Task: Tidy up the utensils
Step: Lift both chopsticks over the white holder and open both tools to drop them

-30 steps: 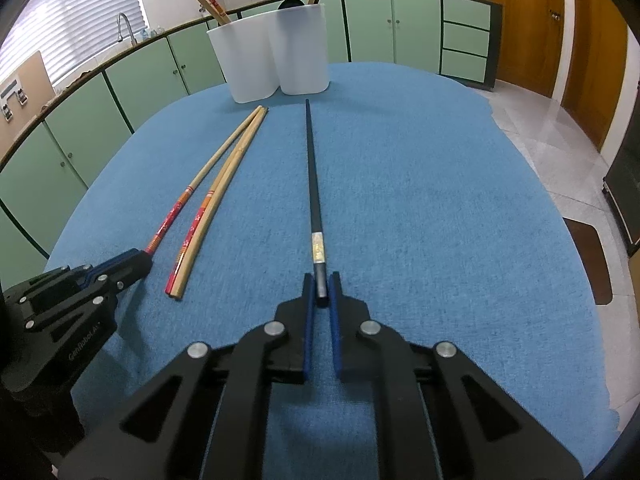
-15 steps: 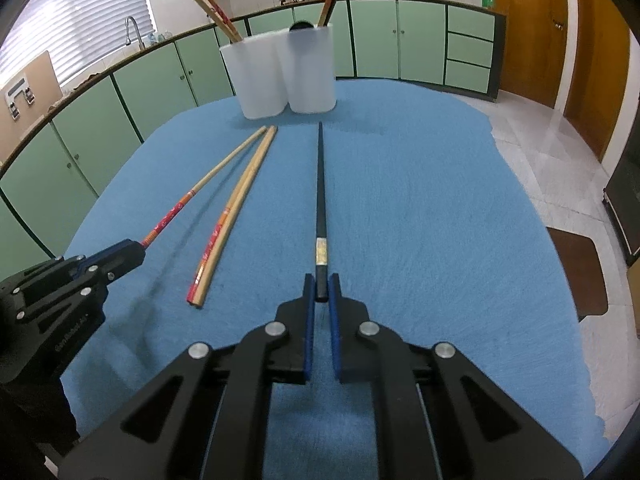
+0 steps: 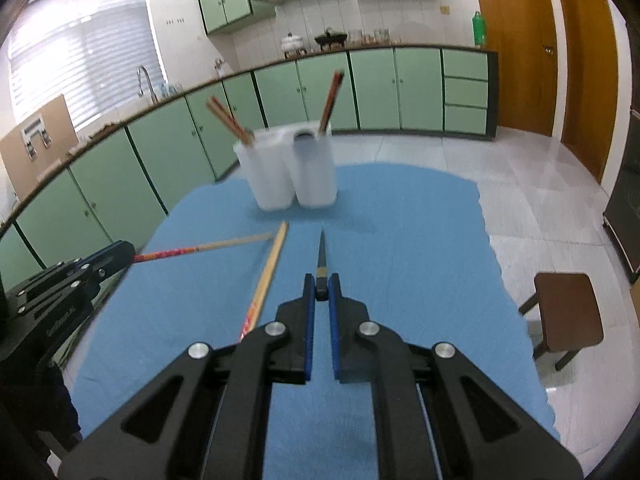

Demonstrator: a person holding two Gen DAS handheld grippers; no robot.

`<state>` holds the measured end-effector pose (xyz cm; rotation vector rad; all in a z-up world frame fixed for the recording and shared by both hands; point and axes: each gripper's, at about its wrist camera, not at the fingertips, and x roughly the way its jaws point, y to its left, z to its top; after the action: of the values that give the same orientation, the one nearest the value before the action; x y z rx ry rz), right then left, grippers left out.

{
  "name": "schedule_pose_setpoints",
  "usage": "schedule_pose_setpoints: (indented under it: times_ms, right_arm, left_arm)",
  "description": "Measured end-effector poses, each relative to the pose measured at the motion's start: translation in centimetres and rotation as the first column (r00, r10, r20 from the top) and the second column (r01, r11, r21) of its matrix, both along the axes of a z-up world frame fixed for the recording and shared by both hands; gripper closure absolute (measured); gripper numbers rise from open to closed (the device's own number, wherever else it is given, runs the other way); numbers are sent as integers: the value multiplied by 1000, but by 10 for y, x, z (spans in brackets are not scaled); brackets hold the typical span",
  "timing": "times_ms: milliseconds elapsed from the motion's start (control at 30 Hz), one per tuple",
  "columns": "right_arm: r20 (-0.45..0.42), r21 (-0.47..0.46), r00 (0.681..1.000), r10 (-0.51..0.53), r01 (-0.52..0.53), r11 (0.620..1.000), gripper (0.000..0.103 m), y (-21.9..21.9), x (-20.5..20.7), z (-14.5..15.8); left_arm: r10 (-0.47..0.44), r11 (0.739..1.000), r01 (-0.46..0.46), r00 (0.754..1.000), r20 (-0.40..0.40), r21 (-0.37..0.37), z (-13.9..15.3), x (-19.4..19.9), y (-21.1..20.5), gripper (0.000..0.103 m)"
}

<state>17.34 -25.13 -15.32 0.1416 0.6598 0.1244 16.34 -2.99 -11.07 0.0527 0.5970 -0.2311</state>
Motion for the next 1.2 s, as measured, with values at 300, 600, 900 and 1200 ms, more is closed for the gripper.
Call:
schedule_pose_setpoints:
  times_ms: [300,600,900,1200]
  right_arm:
    - [70,14,997,39,-40,999,97,-5,21,54]
    - [63,4,993,100,-101,995,97,2,58,89]
    - [102,10,985,140,-141,990,97,0,81,123]
    - [179,32,971,158,-166,986,97,-11,117,190]
  left_arm:
    - [-45,998,47,997,62,-33,42,23,-3,97]
    - [-96,994,99,993,62,-37,62,51,-13,98]
    - [-142,989,146,985,103,-36,87,63,-22,98]
    - [-174,982,186,955,240,-29,150,93,-37,98]
